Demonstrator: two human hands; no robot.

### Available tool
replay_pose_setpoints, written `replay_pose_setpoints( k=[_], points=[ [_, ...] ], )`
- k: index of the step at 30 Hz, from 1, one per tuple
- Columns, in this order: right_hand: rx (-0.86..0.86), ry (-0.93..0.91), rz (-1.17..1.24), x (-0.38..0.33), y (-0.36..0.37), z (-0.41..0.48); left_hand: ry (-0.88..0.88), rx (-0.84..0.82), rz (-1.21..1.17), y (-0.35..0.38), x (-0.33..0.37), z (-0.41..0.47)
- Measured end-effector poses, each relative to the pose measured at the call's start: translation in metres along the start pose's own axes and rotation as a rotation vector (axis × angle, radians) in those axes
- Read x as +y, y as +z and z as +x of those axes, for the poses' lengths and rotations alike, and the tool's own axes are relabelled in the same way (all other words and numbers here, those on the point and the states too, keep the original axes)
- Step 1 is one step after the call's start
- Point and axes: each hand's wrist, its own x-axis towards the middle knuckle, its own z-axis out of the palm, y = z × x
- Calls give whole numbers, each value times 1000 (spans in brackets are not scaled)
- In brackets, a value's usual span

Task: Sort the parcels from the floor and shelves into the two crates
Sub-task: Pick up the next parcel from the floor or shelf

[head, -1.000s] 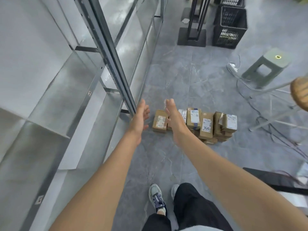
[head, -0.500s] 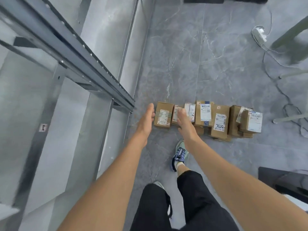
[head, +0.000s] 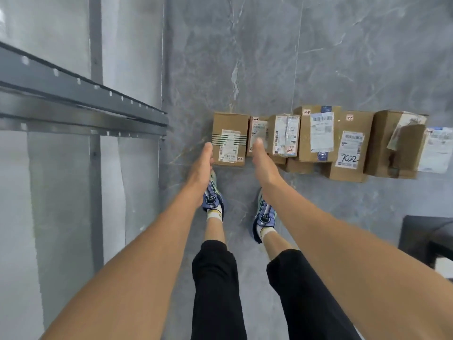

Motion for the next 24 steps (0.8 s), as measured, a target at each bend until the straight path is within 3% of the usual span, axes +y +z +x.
replay_pose_setpoints(
  k=[12,24],
  points=[
    [91,119,145,41,30,204,23,-93,65,8,-19,197],
    [211,115,164,62,33,251,-42,-201,6,11,-41,254]
  ],
)
